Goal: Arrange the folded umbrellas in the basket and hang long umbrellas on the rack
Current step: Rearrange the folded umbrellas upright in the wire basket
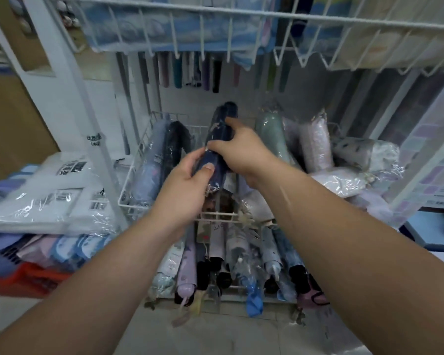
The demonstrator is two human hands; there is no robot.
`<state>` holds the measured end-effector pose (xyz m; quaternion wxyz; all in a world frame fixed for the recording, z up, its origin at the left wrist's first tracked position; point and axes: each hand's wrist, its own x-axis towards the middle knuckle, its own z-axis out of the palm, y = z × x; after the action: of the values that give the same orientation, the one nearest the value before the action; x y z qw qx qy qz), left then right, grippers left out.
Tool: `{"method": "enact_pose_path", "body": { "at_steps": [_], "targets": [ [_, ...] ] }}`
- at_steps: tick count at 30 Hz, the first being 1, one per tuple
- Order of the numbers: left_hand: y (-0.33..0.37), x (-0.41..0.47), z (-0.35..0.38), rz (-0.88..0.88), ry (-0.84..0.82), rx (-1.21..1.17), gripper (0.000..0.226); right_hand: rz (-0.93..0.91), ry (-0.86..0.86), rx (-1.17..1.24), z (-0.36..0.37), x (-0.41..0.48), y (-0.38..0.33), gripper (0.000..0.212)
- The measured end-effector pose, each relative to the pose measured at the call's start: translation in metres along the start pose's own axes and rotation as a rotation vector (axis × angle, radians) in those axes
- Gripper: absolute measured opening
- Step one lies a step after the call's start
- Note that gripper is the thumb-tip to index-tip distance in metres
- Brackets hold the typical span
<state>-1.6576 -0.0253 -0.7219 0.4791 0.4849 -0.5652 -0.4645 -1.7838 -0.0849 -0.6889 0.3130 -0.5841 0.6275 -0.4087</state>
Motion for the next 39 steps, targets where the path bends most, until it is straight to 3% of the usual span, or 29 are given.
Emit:
{"method": "enact_pose_path", "body": {
  "at_steps": [5, 8, 11, 14, 20, 26, 29, 34, 39],
  "targets": [
    [-0.012, 0.039, -0.043, 0.173, 0.067, 0.757, 0.039, 0.063, -0.036, -0.099, 0.022, 0.021, 0.000, 0.065],
    [-0.027, 0.059, -0.053, 0.173, 0.063, 1.262, 0.042, 0.042, -0.094, -0.318, 0.028, 0.026, -0.006, 0.046],
    [-0.034, 0.069, -0.052, 0.152, -0.028, 1.451, 0.063, 0.037, -0.207, -0.606, 0.037, 0.030, -0.001, 0.037],
    [-0.036, 0.078, -0.054, 0.175, -0.077, 1.470, 0.071, 0.044, -0.240, -0.745, 0.049, 0.039, 0.017, 0.043],
    [-0.031, 0.088, -0.058, 0.112, -0.156, 1.435, 0.055, -0.044, -0.253, -0.859, 0.067, 0.046, 0.035, 0.054],
    [-0.026, 0.089, -0.065, 0.066, -0.220, 1.433, 0.077, -0.059, -0.547, -1.009, 0.043, 0.037, 0.022, 0.102],
    [-0.026, 0.092, -0.067, 0.055, -0.244, 1.429, 0.088, -0.053, -0.597, -1.066, 0.032, 0.037, 0.022, 0.116],
    [-0.026, 0.092, -0.071, 0.071, -0.264, 1.459, 0.090, -0.017, -0.605, -1.208, 0.048, 0.033, 0.033, 0.115],
    [-0.026, 0.080, -0.064, 0.124, -0.205, 1.493, 0.083, -0.067, -0.548, -1.191, 0.038, 0.030, 0.024, 0.111]
  ]
}}
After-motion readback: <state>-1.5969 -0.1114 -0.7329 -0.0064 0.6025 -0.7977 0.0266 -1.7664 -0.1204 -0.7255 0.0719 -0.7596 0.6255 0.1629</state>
